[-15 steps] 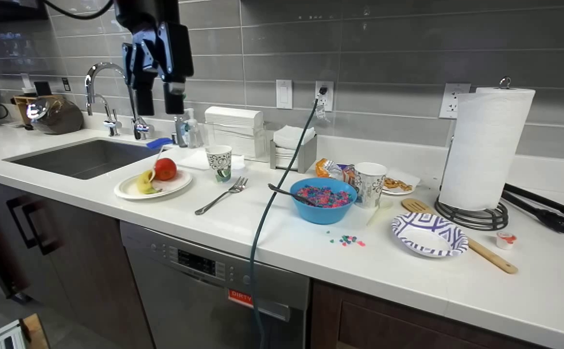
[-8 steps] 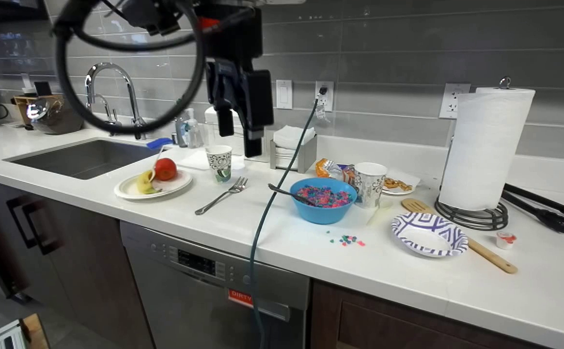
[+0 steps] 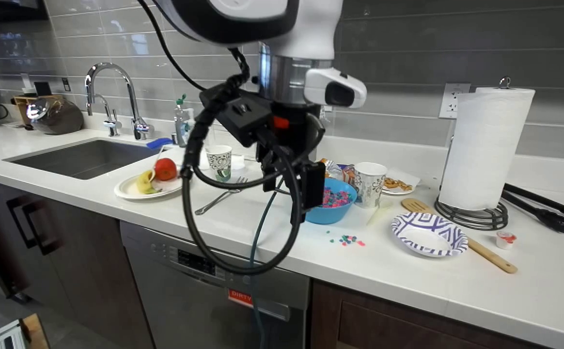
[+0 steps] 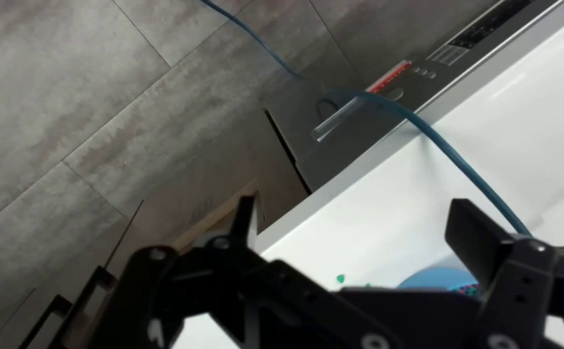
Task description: Separate the sweets into colors
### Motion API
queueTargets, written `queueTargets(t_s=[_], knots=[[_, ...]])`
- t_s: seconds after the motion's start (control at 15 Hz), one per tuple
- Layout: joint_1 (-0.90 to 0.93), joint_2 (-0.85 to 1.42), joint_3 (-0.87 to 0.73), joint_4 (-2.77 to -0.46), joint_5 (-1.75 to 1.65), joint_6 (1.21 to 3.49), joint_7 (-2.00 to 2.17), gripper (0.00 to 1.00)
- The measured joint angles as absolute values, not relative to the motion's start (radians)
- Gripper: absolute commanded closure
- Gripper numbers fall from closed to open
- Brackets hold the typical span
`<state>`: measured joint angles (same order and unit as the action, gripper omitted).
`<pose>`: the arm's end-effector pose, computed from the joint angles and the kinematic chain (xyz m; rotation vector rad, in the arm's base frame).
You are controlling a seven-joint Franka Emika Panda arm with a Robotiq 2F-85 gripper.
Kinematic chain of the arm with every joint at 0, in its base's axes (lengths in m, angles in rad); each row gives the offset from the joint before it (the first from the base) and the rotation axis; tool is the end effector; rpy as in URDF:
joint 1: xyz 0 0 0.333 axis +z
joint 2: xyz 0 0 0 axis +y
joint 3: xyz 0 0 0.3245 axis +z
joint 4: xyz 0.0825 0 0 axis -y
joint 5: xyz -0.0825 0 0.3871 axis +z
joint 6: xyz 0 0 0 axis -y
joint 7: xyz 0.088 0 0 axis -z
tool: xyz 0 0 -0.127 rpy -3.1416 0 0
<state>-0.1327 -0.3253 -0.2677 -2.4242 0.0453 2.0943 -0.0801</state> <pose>0.4049 -0.1689 0.4109 -2.9766 0.4944 -0.0192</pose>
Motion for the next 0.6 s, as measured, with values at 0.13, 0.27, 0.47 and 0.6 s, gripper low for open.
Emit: queueTargets(t_s=[0.13, 0.27, 0.47, 0.6], knots=[[-0.134, -0.245, -0.263, -2.396, 0.045, 2.095, -0.094, 0.0], [-0.135, -0.238, -0.259, -2.391, 0.045, 2.095, -0.094, 0.0], [-0.14, -0.26, -0.258, -2.391, 0.045, 2.095, -0.094, 0.0], [-0.143, -0.263, -0.256, -2.391, 0.045, 2.095, -0.094, 0.0]])
